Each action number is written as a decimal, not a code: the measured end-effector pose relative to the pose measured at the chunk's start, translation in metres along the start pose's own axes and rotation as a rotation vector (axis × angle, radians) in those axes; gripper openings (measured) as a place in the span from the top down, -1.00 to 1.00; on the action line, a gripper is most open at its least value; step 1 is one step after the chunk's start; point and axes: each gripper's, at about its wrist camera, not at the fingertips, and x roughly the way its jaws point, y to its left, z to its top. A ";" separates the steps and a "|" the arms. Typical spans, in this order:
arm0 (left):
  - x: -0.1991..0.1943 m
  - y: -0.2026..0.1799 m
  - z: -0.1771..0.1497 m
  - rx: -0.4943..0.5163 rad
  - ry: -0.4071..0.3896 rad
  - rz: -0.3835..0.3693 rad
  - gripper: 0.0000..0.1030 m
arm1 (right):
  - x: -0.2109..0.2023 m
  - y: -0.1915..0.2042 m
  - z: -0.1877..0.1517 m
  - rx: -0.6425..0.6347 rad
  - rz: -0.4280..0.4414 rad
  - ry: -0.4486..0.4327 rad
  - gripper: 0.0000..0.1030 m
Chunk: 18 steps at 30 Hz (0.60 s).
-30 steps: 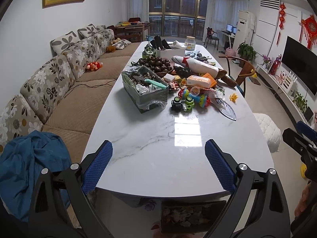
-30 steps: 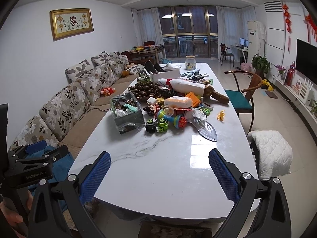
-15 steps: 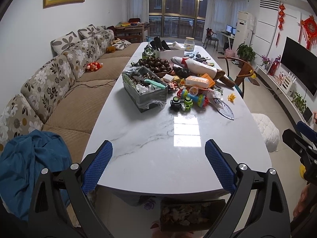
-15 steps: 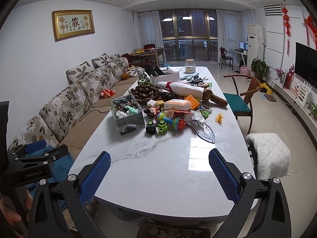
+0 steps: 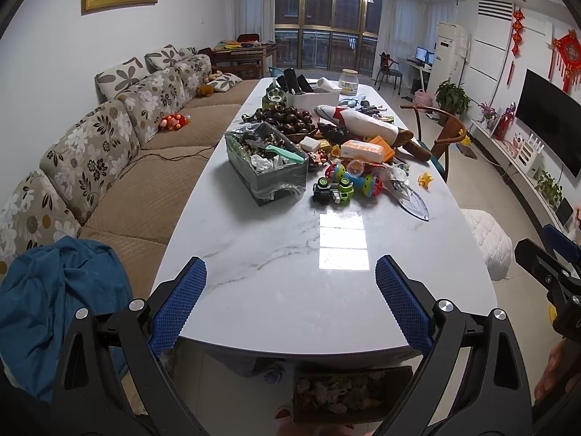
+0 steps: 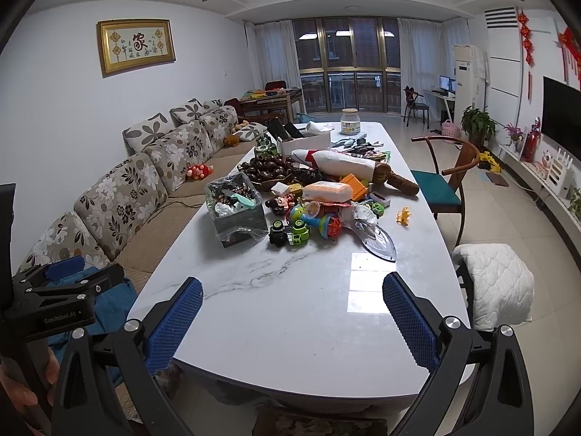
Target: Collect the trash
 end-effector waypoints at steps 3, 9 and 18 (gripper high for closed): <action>-0.001 -0.001 0.000 0.012 -0.007 -0.002 -0.78 | -0.001 0.000 0.000 0.000 0.004 -0.002 -0.90; 0.000 -0.005 0.003 0.025 -0.019 -0.006 -0.78 | -0.002 0.001 -0.001 0.002 0.007 -0.003 -0.90; -0.001 -0.002 0.005 0.018 -0.032 0.006 -0.78 | -0.001 0.002 -0.001 0.008 0.006 0.005 -0.90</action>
